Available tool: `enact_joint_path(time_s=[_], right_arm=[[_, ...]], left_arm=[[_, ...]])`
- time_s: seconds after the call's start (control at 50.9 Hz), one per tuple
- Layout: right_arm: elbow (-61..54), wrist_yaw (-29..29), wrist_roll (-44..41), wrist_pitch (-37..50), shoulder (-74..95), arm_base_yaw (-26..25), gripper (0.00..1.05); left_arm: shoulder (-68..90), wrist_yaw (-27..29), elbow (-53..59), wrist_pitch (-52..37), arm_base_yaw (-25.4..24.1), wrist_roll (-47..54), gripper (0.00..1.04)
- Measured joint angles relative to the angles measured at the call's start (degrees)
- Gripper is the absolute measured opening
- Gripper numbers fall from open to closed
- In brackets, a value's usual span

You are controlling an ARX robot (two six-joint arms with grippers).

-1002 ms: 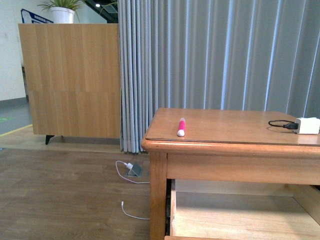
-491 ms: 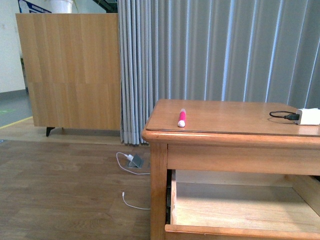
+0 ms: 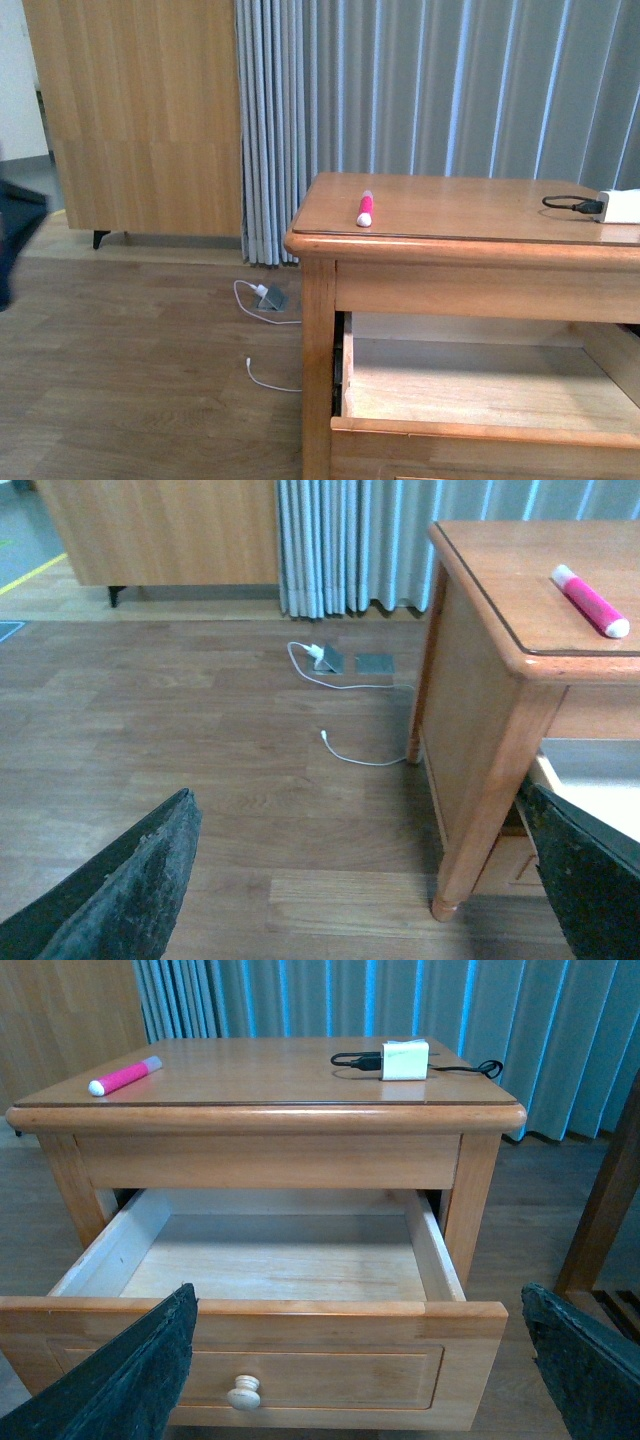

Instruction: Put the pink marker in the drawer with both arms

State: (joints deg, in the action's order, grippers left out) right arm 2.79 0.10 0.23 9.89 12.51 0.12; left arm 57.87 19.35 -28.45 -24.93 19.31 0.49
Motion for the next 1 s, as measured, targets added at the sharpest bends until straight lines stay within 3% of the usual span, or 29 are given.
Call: enact_joint_path(time_s=[0.177,0.746,1.002], right_arm=[[0.00,0.00,0.00,0.00,-0.02,0.00,0.96],[0.00,0.00,0.00,0.00,-0.04,0.00,0.96],[0.00,0.00,0.00,0.00,-0.04,0.00,0.96]], left_arm=[[18.60,-6.08,-13.60,-1.29,2.60,1.60,0.99],[57.59,-3.48,-62.64,14.56,7.80,5.73,0.99],[68.37,-2.34,-77.13,22.14,9.66,5.79,0.99]])
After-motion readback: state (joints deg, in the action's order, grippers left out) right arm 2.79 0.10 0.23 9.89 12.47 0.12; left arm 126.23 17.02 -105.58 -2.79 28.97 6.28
